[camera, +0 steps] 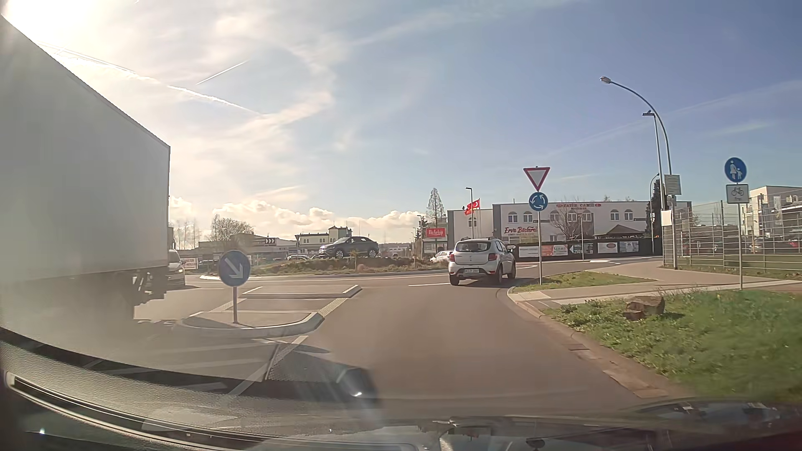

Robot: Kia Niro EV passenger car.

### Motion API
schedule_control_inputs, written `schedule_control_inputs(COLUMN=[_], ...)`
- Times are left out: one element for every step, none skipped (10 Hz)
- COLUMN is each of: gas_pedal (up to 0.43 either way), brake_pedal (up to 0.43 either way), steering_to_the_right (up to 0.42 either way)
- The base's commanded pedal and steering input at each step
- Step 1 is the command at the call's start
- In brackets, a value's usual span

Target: Follow the waypoints while adhering to traffic rules and regulations

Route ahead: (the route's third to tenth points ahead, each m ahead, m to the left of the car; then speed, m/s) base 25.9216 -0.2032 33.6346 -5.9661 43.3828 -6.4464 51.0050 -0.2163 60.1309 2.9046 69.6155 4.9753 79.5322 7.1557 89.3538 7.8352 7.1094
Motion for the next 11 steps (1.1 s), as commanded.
schedule_control_inputs(gas_pedal=[0.000,0.000,0.000,0.000,0.000,0.008,0.008,0.039,0.047,0.047,0.067], brake_pedal=[0.000,0.000,0.000,0.000,0.000,0.000,0.000,0.000,0.000,0.000,0.000], steering_to_the_right=[-0.008,-0.005,-0.003,-0.003,-0.002,-0.002,-0.002,-0.002,-0.001,0.000,0.000])
